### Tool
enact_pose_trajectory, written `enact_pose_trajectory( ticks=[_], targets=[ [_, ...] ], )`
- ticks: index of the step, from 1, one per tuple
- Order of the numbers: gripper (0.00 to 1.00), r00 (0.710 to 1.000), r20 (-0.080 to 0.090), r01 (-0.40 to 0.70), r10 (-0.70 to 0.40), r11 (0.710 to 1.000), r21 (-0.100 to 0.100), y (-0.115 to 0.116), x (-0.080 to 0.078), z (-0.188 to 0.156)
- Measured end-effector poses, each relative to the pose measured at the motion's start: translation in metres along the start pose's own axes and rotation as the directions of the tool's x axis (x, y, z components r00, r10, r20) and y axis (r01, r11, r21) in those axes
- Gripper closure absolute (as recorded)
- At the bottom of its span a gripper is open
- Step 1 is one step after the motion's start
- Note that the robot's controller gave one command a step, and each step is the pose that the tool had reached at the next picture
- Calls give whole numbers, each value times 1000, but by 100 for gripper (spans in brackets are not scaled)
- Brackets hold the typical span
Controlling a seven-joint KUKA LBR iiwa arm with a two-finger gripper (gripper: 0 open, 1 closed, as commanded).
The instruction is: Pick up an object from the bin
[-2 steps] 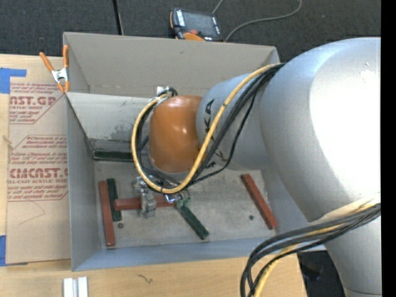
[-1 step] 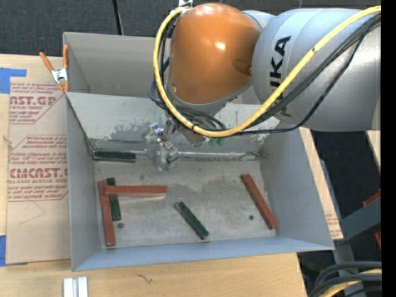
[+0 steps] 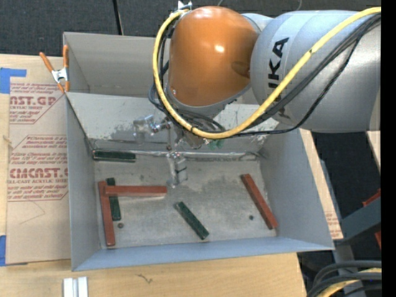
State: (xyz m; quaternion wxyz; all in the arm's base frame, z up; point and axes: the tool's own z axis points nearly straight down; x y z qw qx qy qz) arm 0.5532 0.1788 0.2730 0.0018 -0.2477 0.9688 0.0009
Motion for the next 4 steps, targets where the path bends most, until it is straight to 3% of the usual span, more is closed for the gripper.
enact_pose_trajectory(
  ticks=[1, 2, 3, 4],
  targets=[
    [0, 994, -8, 109, -109, 994, -3, -35, 1, 132],
    [0, 994, -9, 111, -111, 994, -4, -29, 10, 208],
    [100, 994, -2, 110, -110, 994, -1, -30, 8, 203],
    [100, 1000, 7, 10, -10, 1000, 2, 18, 14, 25]
  ],
)
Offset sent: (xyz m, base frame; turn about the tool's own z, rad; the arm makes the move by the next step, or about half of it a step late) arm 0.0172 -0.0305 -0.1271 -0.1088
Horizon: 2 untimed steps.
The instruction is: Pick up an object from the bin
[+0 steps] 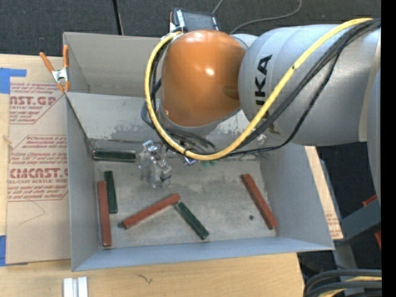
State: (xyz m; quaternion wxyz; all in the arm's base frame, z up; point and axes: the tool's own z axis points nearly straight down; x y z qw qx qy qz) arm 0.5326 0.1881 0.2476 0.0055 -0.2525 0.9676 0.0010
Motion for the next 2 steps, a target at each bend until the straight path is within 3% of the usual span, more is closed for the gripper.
enact_pose_trajectory(
  ticks=[1, 2],
  targets=[
    [0, 1000, -8, -1, 1, 1000, -1, -1, 1, 5],
    [0, 976, -16, 218, -218, 976, -7, -35, 23, 182]
  ],
)
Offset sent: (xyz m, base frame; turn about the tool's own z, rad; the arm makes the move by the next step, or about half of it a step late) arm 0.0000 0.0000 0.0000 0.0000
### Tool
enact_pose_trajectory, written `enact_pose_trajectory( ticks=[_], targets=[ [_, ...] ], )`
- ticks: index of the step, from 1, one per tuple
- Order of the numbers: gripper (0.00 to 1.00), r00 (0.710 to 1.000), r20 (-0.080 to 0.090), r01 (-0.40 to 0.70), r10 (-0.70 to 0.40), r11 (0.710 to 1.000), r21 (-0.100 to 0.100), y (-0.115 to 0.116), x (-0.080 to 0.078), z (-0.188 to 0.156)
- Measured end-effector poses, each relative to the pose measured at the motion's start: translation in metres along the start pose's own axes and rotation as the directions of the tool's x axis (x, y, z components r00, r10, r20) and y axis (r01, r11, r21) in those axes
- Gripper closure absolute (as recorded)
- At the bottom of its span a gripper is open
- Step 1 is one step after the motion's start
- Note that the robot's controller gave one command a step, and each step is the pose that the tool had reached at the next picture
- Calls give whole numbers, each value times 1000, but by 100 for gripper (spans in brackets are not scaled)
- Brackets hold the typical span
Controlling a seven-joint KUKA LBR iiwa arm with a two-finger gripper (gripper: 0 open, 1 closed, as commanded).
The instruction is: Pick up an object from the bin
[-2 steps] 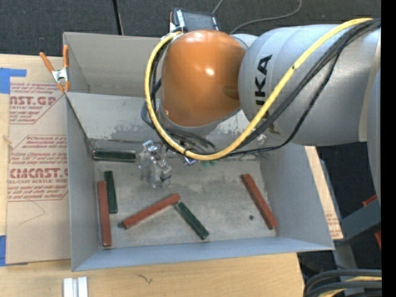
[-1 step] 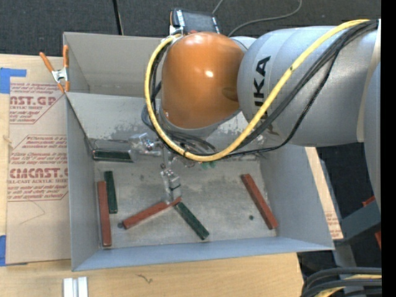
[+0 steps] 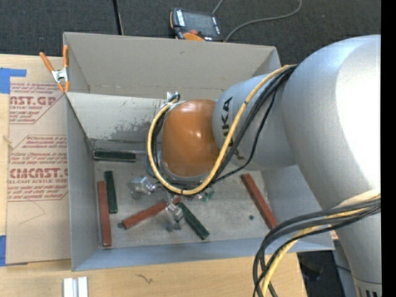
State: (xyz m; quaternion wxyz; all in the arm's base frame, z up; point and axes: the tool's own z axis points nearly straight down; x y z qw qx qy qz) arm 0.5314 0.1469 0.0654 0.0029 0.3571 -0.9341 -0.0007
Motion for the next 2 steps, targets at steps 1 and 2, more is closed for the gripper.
enact_pose_trajectory(
  ticks=[1, 2],
  targets=[
    [100, 1000, 7, 0, 0, 1000, 3, -1, -3, -5],
    [100, 999, 15, -39, 39, 999, 8, -11, 3, -153]
  ],
)
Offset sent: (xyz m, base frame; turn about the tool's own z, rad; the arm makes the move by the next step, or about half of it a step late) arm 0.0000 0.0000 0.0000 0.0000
